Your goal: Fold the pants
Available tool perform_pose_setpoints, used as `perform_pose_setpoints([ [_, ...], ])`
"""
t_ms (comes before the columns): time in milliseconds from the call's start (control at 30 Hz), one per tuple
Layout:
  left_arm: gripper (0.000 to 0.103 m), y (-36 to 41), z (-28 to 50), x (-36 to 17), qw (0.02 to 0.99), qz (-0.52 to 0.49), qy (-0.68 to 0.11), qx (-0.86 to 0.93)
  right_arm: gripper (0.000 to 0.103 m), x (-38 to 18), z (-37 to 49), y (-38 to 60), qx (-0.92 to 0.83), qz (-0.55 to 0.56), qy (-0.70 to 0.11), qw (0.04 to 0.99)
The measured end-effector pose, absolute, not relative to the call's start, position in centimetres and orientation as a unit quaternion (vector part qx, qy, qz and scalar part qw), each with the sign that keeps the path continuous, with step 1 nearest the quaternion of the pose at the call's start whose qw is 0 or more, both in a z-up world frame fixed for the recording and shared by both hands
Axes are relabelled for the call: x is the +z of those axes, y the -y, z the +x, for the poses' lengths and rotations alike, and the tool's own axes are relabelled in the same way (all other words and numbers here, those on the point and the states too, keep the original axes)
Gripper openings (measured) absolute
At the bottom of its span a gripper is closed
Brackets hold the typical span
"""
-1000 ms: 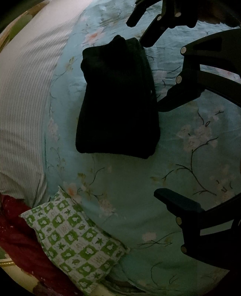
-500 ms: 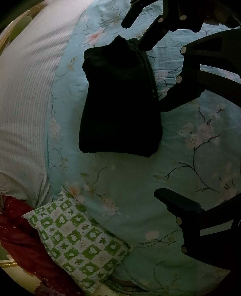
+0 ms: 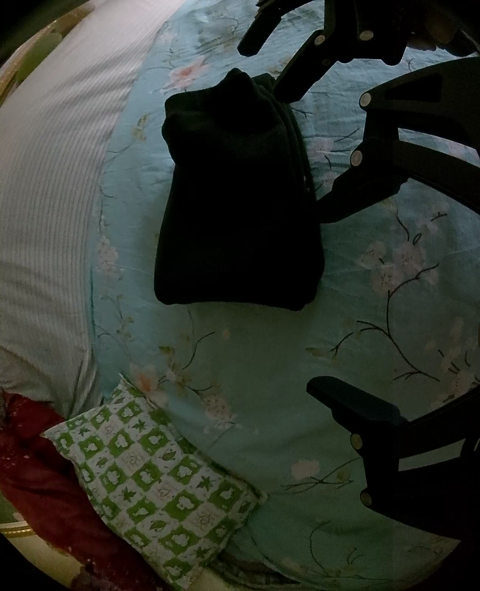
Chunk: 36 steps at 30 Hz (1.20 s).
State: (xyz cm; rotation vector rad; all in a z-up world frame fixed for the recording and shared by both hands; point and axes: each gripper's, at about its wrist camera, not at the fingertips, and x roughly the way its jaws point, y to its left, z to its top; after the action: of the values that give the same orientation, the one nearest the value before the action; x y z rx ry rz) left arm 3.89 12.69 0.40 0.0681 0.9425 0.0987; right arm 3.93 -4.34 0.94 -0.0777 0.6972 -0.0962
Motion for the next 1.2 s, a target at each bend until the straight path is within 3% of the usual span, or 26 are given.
perform_pose_setpoints([
  [1200,0.086,-12.9,5.4,0.4,0.888,0.031,-0.458,0.035,0.097,1.0,4.9,4.8,-0.044,-0.037,-0.346,0.936],
])
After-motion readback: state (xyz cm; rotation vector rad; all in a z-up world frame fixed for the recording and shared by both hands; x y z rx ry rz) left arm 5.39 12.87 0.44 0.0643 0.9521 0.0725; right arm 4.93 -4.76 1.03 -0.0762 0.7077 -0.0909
